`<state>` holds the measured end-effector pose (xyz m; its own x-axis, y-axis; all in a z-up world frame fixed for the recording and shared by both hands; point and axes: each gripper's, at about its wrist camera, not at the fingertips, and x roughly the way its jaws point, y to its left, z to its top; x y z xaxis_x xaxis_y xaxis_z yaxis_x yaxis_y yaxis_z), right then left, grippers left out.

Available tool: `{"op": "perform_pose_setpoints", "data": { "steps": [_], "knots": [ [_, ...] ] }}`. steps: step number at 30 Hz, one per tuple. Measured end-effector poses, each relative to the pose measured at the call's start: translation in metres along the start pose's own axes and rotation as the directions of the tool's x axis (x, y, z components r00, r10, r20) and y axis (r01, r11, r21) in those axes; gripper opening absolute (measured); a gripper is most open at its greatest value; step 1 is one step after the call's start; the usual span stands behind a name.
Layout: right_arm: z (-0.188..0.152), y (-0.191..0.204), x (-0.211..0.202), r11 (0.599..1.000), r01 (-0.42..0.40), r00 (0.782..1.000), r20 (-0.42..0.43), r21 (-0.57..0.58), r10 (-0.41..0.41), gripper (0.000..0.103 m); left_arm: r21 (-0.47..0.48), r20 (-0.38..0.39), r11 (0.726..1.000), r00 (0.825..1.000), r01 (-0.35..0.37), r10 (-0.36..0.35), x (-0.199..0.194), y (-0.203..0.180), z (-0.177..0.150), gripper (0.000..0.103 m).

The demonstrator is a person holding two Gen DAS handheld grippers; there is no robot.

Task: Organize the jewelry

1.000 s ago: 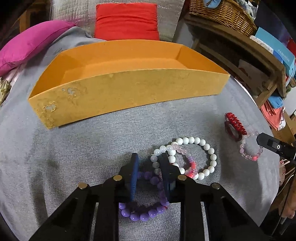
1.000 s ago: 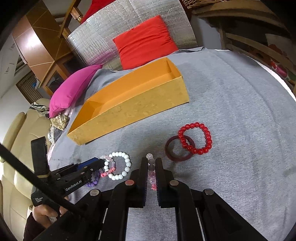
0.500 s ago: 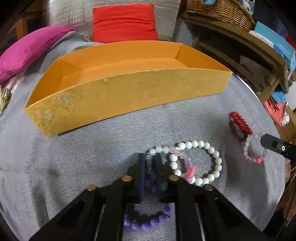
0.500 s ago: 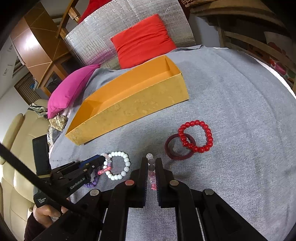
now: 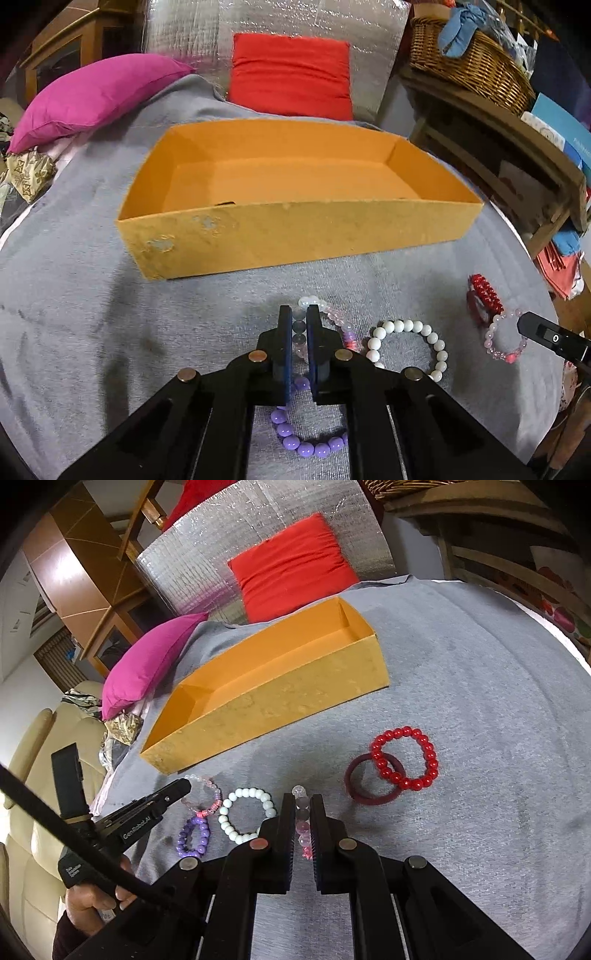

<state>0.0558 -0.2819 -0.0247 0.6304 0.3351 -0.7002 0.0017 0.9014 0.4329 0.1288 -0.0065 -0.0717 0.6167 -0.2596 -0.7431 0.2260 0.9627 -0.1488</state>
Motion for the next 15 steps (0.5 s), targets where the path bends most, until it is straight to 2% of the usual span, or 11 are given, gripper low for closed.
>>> {"op": "perform_pose_setpoints", "data": {
  "steps": [7,15],
  "knots": [
    [0.004,0.014,-0.001,0.999,-0.035,0.998,0.042,-0.017,0.036,0.009,0.01,0.072,0.999,0.996,-0.045,0.044,-0.026,0.0,0.001,0.008],
    [0.006,0.025,0.006,0.999,-0.044,0.998,0.042,-0.023,0.045,0.009,0.017,0.125,0.997,0.99,-0.076,0.073,-0.039,-0.001,0.006,0.008]
  ]
}}
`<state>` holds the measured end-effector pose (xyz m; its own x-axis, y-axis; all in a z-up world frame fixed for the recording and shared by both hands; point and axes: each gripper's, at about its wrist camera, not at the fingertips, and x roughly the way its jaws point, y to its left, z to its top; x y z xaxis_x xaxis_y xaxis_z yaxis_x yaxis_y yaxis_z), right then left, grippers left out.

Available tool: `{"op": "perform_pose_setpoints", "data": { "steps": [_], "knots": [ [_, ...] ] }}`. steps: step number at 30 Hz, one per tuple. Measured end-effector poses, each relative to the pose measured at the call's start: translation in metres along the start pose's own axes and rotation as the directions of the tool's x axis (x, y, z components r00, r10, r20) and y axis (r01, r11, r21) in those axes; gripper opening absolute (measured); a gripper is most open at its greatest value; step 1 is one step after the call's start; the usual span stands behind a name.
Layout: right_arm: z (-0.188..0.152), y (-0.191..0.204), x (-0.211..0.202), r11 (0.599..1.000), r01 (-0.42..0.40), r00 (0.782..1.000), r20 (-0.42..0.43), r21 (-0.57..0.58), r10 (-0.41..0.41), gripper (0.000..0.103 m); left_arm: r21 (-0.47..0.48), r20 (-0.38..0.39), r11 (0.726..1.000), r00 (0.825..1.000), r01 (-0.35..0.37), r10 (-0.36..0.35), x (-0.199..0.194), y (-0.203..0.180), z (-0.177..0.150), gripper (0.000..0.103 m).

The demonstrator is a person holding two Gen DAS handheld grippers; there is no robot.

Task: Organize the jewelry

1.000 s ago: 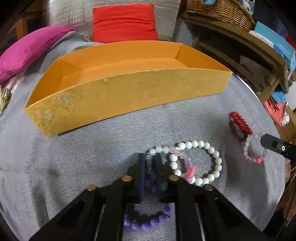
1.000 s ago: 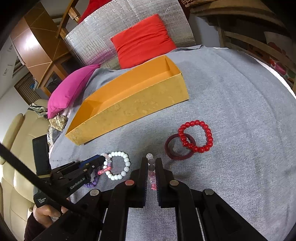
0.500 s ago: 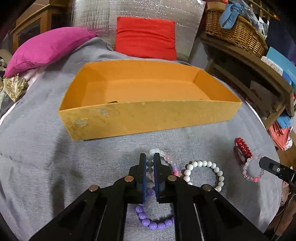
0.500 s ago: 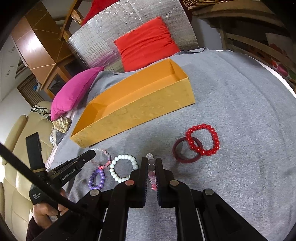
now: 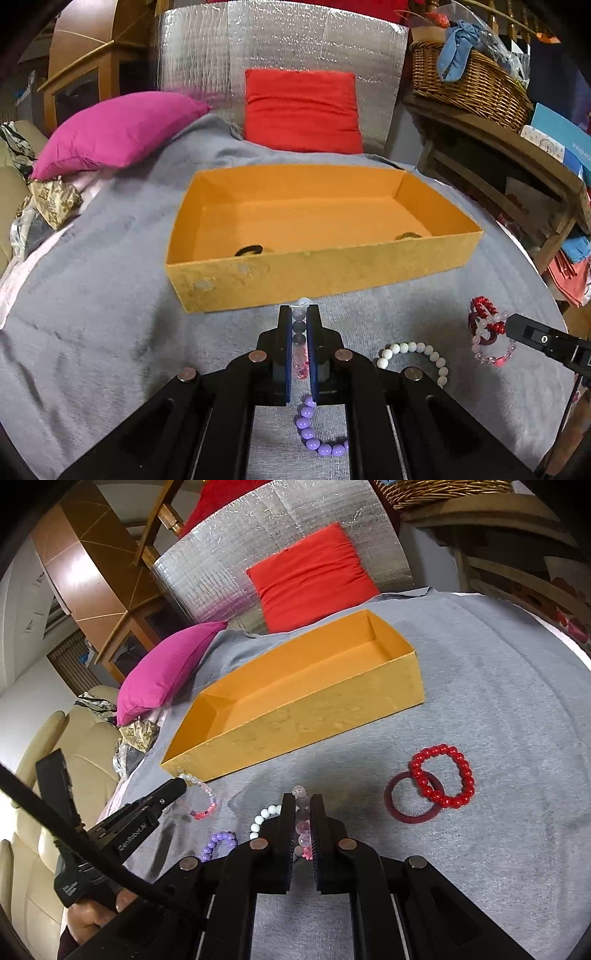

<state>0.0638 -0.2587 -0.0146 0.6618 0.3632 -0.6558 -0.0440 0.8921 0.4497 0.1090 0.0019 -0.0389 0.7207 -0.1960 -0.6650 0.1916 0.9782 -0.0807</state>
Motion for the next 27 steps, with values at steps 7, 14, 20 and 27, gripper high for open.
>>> {"op": "perform_pose_setpoints", "data": {
  "steps": [7,14,20,27],
  "knots": [
    [0.0,0.001,0.007,1.0,0.0,1.0,-0.015,0.009,0.0,0.009,-0.008,-0.004,1.0,1.0,0.023,-0.023,0.0,0.001,0.001,0.008],
    [-0.001,-0.008,0.015,0.999,0.02,0.998,-0.061,0.033,-0.018,0.009,-0.069,-0.077,0.996,0.995,0.062,-0.068,0.012,0.017,-0.005,0.008],
    [0.004,-0.009,0.009,0.999,-0.005,1.0,-0.028,0.035,0.006,0.009,-0.09,-0.013,0.992,0.996,0.089,-0.091,0.0,0.027,0.0,0.008],
    [0.027,0.002,0.008,0.998,-0.054,0.996,0.07,0.011,0.053,0.009,-0.091,0.051,0.99,0.993,0.111,-0.107,-0.009,0.021,0.014,0.008]
  ]
}}
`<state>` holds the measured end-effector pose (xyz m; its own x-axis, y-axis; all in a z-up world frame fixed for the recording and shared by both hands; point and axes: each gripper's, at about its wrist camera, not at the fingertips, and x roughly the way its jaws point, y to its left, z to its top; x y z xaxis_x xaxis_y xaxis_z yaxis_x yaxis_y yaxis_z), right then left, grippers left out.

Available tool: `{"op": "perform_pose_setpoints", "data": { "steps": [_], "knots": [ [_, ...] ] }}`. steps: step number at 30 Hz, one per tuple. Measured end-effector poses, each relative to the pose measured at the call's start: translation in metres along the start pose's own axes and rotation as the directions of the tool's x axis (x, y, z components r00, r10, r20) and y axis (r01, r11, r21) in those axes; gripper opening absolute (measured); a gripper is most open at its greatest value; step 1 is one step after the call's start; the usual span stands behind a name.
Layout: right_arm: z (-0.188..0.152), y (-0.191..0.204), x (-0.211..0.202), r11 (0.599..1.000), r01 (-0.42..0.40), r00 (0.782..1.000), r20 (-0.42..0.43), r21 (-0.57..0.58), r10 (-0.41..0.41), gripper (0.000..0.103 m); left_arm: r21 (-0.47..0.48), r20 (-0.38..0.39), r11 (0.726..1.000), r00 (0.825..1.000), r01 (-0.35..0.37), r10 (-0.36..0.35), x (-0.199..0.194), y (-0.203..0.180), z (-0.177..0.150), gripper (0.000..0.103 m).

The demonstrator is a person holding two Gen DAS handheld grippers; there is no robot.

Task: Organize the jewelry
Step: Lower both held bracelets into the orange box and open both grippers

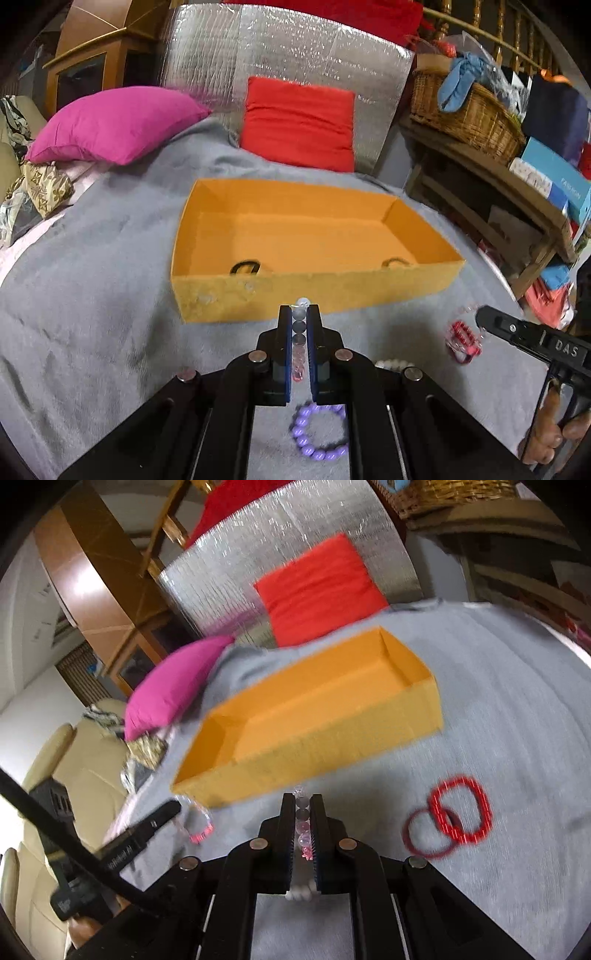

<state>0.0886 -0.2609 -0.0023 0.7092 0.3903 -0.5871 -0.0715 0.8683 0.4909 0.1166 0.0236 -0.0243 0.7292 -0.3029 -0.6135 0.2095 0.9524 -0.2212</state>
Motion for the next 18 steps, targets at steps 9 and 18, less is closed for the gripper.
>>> {"op": "perform_pose_setpoints", "data": {
  "steps": [9,18],
  "knots": [
    [0.04,0.021,0.036,0.996,-0.086,0.992,0.095,0.017,0.084,0.009,0.009,0.116,0.999,0.993,-0.031,0.029,0.015,-0.012,0.045,0.008],
    [0.061,0.012,0.084,0.998,-0.049,0.996,0.076,0.048,0.046,0.009,-0.016,0.055,0.998,0.997,-0.056,0.057,0.06,-0.006,0.06,0.008]
  ]
}}
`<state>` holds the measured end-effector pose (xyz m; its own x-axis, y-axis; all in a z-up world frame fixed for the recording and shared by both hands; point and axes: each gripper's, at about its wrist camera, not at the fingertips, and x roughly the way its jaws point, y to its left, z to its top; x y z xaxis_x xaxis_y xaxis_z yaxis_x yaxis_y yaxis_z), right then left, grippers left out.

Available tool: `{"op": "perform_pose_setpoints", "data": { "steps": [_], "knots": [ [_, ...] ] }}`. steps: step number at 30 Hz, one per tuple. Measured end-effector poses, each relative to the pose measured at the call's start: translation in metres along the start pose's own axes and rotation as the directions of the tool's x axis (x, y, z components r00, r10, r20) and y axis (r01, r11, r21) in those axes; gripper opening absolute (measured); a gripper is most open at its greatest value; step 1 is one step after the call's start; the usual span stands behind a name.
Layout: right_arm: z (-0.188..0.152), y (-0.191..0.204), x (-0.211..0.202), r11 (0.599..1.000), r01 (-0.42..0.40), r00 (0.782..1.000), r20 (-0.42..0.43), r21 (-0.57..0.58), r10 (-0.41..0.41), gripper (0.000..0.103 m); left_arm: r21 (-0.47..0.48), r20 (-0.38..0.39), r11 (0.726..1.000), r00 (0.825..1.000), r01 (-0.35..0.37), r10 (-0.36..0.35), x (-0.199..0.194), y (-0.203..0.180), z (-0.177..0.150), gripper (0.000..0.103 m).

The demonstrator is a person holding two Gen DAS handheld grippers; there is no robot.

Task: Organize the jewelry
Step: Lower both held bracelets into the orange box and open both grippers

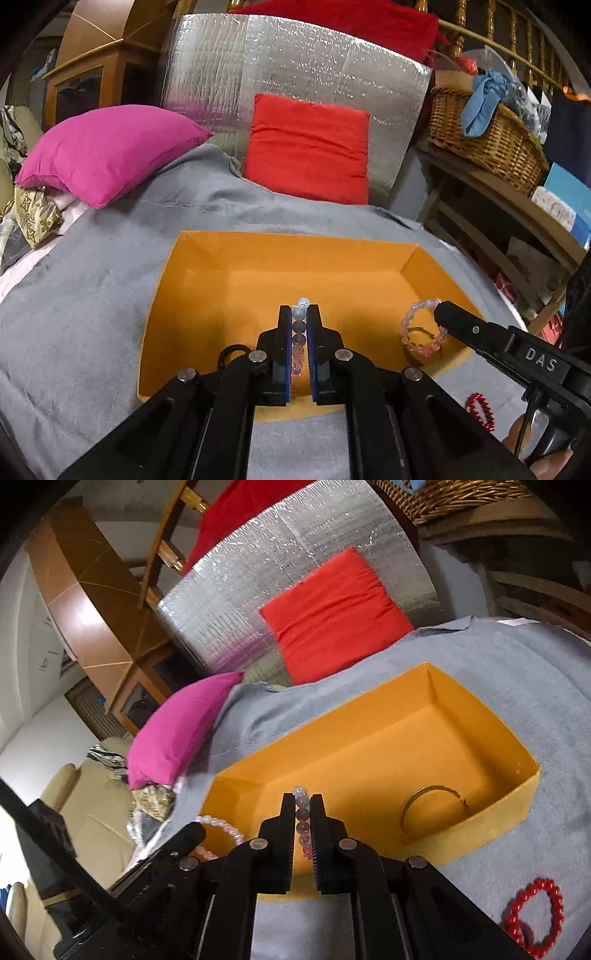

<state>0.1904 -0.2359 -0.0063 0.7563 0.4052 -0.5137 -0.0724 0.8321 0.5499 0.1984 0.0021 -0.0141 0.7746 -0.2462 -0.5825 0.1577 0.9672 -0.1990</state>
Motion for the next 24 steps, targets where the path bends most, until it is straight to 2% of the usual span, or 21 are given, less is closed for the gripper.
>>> {"op": "perform_pose_setpoints", "data": {
  "steps": [8,9,10,11,12,14,16,18,20,22,24],
  "knots": [
    [0.001,-0.018,0.009,0.999,0.021,0.999,-0.044,0.05,-0.019,0.01,-0.035,-0.069,0.999,0.997,-0.031,0.029,0.013,0.007,-0.005,0.009],
    [0.002,-0.019,0.007,0.998,0.024,0.999,-0.043,0.05,-0.022,0.01,-0.031,-0.071,0.999,0.997,-0.038,0.035,0.012,0.007,-0.005,0.019],
    [0.004,-0.02,0.003,0.998,0.026,0.999,-0.034,0.048,-0.024,0.01,-0.025,-0.067,0.999,0.997,-0.046,0.045,0.01,0.007,-0.005,0.036],
    [0.006,-0.02,0.0,0.998,0.026,0.999,-0.027,0.049,-0.024,0.01,-0.021,-0.056,0.998,0.997,-0.056,0.055,0.006,0.007,-0.005,0.046],
    [0.009,-0.023,-0.005,0.998,0.021,1.0,-0.022,0.056,-0.02,0.01,-0.018,-0.039,0.998,0.997,-0.067,0.067,0.002,0.007,-0.005,0.06],
    [0.017,-0.03,-0.017,0.997,0.01,1.0,0.0,0.081,-0.01,0.011,-0.012,0.006,0.997,0.997,-0.076,0.077,-0.01,0.008,-0.001,0.064],
    [0.028,-0.045,-0.035,0.993,0.016,0.999,0.049,0.118,-0.022,0.018,-0.015,0.032,0.997,0.997,-0.071,0.071,-0.019,0.013,0.004,0.07],
    [0.038,-0.067,-0.057,0.984,0.034,0.992,0.111,0.175,-0.054,0.041,-0.041,0.064,0.994,0.993,-0.1,0.102,-0.029,0.026,0.009,0.077],
    [0.045,-0.09,-0.076,0.97,0.058,0.981,0.168,0.234,-0.1,0.054,-0.085,0.073,0.987,0.987,-0.14,0.146,-0.033,0.045,0.012,0.077],
    [0.05,-0.113,-0.084,0.954,0.077,0.974,0.182,0.29,-0.134,0.054,-0.134,0.056,0.976,0.982,-0.173,0.182,-0.032,0.064,0.013,0.077],
    [0.05,-0.135,-0.084,0.934,0.065,0.977,0.168,0.351,-0.131,0.054,-0.198,0.013,0.959,0.978,-0.204,0.21,-0.027,0.087,0.009,0.077]
  ]
}}
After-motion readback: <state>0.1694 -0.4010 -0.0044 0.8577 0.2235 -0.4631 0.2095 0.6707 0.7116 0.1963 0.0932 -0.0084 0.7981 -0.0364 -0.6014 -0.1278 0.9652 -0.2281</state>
